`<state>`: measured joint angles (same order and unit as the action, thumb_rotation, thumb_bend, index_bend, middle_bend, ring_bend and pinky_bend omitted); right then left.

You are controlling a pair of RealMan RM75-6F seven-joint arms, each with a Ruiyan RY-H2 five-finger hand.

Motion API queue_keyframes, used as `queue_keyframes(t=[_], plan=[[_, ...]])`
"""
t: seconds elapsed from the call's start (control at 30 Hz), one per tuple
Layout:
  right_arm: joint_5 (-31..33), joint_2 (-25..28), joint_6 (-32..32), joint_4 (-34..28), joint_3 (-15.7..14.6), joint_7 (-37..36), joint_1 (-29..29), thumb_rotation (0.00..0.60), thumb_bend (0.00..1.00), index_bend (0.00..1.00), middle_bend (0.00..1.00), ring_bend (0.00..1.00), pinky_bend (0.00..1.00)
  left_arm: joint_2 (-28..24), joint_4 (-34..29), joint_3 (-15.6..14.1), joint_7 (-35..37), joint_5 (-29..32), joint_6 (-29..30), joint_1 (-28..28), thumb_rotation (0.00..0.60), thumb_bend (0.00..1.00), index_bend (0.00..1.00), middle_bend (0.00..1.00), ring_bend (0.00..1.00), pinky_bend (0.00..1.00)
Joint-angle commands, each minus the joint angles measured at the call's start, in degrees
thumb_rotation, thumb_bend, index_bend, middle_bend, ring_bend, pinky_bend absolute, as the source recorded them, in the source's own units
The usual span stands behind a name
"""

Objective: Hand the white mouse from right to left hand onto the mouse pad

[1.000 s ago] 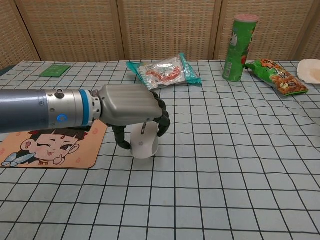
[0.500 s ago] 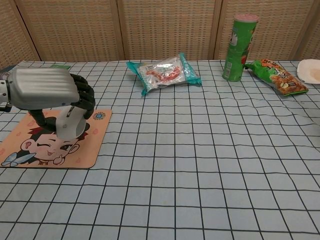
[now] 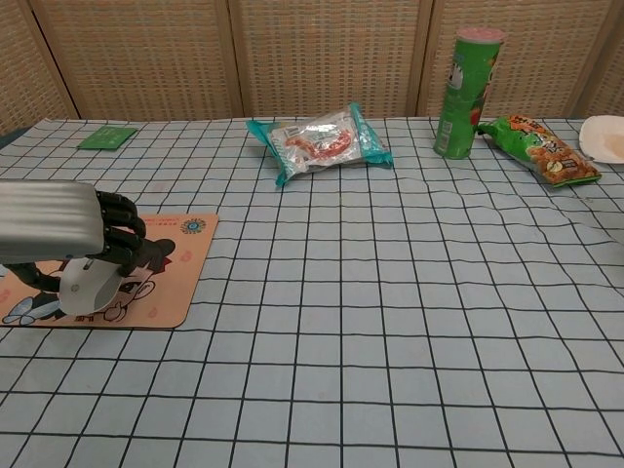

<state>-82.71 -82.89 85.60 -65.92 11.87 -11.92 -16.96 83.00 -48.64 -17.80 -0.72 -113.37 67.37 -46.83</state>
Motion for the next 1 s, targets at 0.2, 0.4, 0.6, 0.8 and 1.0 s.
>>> queue_keyframes(t=[0.2,0.4,0.6,0.8,1.0], plan=[[-0.3,0.0,0.1,-0.2,-0.1,0.1,0.0,0.600,0.16,0.17,0.00,0.00,0.00,3.2,3.6,0.8,1.8,0.2,1.3,0.7,0.600,0.29,0.56,0.31,0.20,0.21],[-0.5,0.1,0.2,-0.5,-0.2,0.3,0.1,0.600,0.16,0.17,0.00,0.00,0.00,5.1,5.8,1.4,2.2,0.4,1.0,0.3,0.600,0.29,0.56,0.31,0.20,0.20],[-0.4,0.0,0.1,-0.6,-0.2,0.3,0.1,0.600,0.16,0.17,0.00,0.00,0.00,8.0,8.6,1.6,2.4,0.2,0.8,-0.2,0.600,0.29,0.54,0.29,0.20,0.20],[0.0,0.0,-0.1,-0.6,0.0,0.4,0.1,0.600,0.16,0.17,0.00,0.00,0.00,9.3,10.4,1.8,2.8,0.0,1.8,-0.7,0.600,0.28,0.43,0.18,0.12,0.16],[-0.2,0.0,0.1,-0.6,0.0,0.3,0.2,0.600,0.16,0.17,0.00,0.00,0.00,9.3,11.2,1.7,2.6,0.0,2.1,-0.9,0.600,0.26,0.18,0.00,0.00,0.06]])
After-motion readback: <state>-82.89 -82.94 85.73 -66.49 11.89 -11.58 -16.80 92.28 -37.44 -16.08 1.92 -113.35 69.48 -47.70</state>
